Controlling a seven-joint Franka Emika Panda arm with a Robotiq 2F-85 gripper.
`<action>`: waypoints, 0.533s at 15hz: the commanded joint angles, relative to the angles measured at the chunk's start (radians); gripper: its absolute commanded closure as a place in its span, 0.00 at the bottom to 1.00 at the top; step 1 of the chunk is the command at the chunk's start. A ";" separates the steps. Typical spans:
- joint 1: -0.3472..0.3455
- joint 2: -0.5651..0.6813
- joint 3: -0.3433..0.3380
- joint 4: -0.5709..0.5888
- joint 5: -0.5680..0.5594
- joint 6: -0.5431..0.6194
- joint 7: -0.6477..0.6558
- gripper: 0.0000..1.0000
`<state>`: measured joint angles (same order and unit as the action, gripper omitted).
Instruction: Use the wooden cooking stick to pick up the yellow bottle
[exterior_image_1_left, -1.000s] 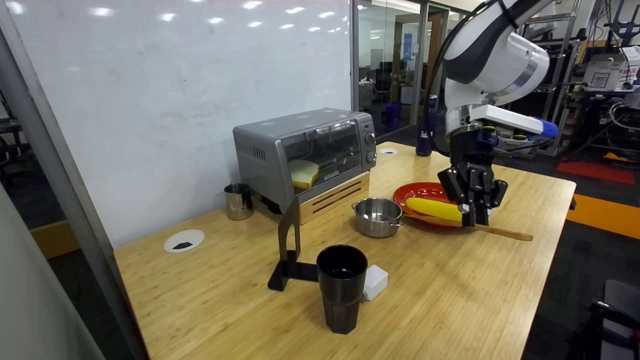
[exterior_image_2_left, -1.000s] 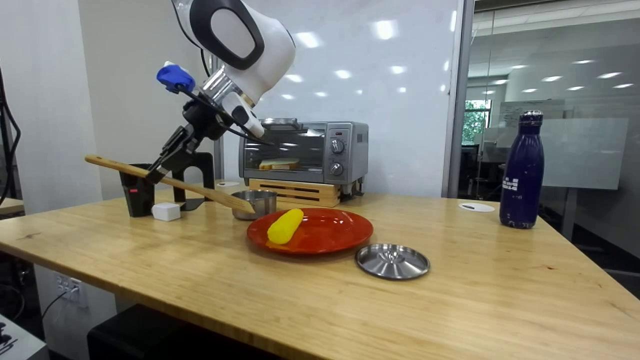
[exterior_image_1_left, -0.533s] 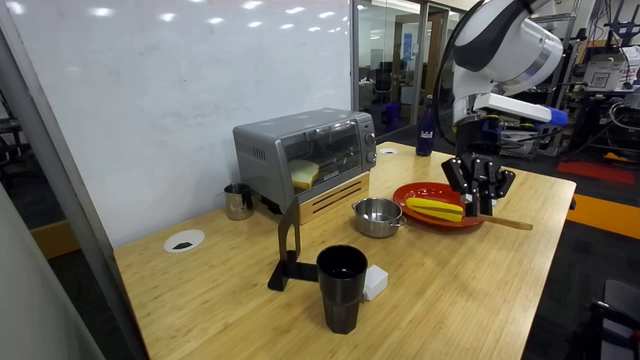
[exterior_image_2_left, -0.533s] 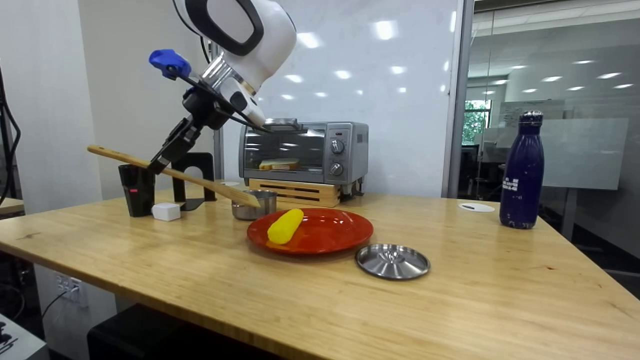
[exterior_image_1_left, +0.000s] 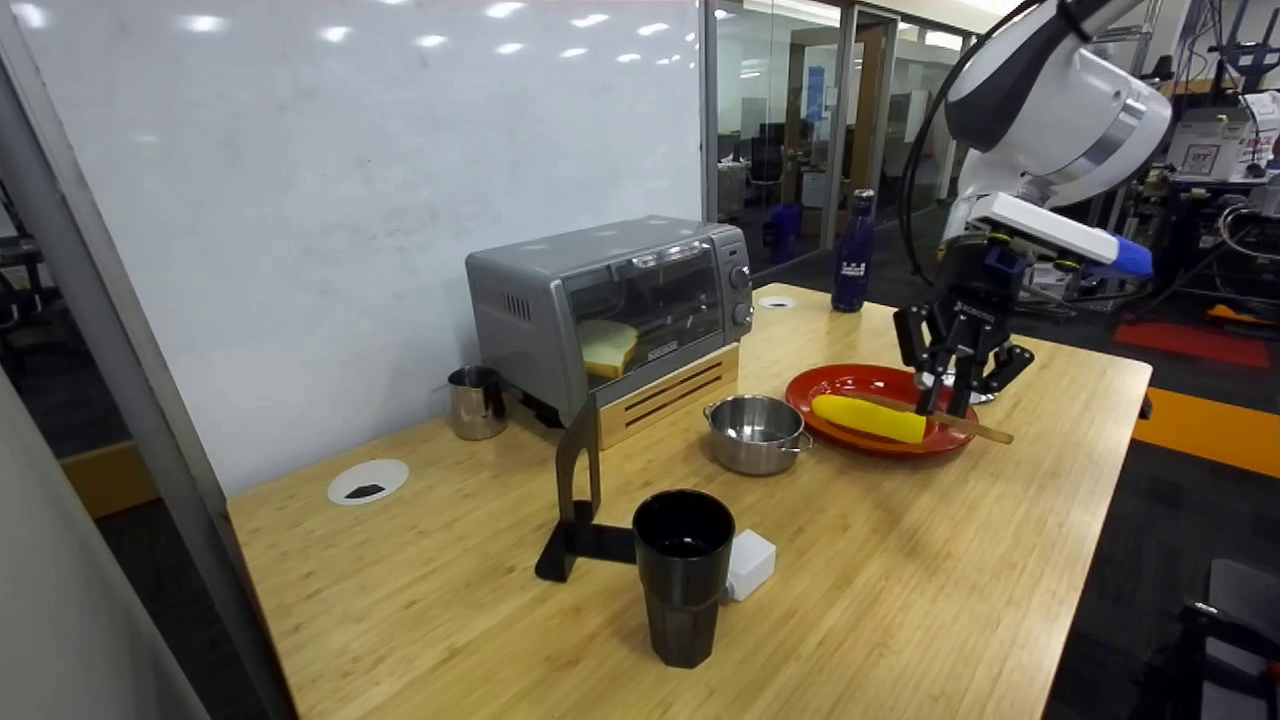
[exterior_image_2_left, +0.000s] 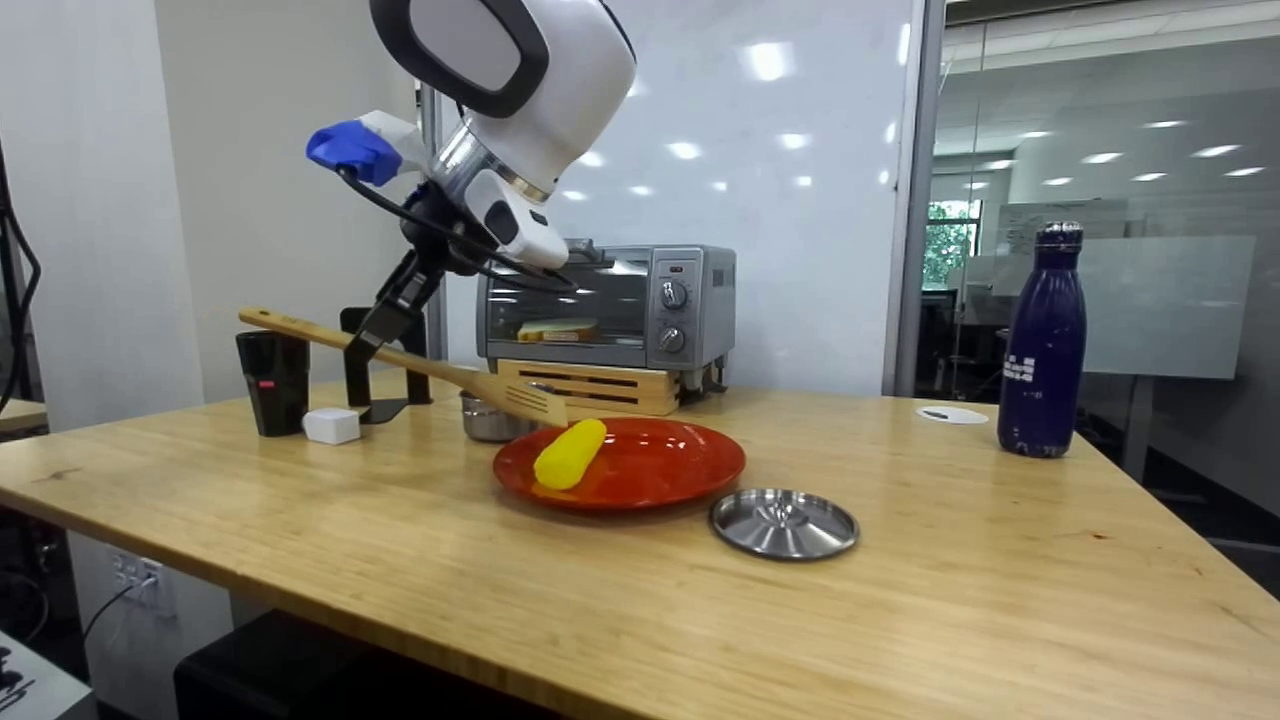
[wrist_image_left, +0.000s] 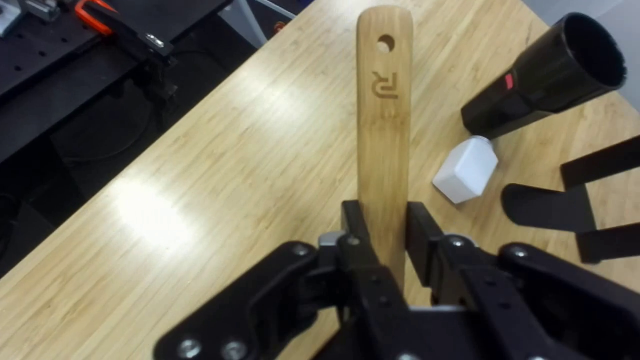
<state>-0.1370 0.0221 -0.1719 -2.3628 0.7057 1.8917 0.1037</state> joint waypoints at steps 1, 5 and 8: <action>-0.023 0.024 -0.006 -0.010 0.109 0.009 -0.122 0.94; -0.006 0.036 0.015 0.018 0.144 -0.004 -0.173 0.94; 0.014 0.025 0.039 0.029 0.154 -0.010 -0.169 0.94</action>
<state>-0.1355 0.0451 -0.1553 -2.3555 0.8325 1.8904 -0.0523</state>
